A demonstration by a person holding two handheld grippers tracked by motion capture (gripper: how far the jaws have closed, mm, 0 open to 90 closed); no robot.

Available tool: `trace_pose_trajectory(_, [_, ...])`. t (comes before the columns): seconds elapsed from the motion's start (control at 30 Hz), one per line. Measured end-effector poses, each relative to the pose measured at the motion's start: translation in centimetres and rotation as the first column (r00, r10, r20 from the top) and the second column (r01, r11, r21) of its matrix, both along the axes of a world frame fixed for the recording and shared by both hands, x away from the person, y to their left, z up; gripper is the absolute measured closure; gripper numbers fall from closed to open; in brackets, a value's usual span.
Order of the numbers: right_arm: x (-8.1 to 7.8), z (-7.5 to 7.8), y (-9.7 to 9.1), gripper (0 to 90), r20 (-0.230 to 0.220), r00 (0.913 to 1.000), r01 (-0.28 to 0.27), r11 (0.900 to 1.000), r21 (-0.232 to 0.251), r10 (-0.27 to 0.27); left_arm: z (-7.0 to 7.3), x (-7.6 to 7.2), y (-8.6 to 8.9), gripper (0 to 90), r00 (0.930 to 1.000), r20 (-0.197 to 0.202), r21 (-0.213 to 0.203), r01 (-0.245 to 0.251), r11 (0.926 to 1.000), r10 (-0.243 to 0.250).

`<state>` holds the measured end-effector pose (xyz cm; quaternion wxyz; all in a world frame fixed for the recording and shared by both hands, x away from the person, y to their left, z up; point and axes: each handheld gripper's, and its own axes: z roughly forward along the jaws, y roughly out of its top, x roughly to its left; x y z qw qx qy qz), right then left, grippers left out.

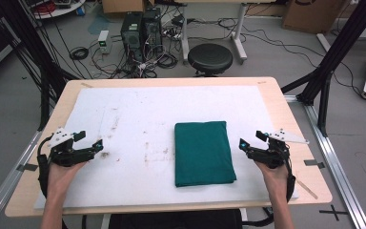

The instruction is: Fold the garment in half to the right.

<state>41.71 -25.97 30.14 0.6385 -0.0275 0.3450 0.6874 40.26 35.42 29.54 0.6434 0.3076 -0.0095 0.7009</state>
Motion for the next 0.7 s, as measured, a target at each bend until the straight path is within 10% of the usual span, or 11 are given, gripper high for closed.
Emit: trace_pose_trajectory(0.7, [0.02,-0.04,-0.35,20.1,-0.004,1.0,0.001,1.0,0.005,-0.001,0.0,0.07,0.03,19.4,0.9999,-0.012,0.002,-0.007,1.0,0.007])
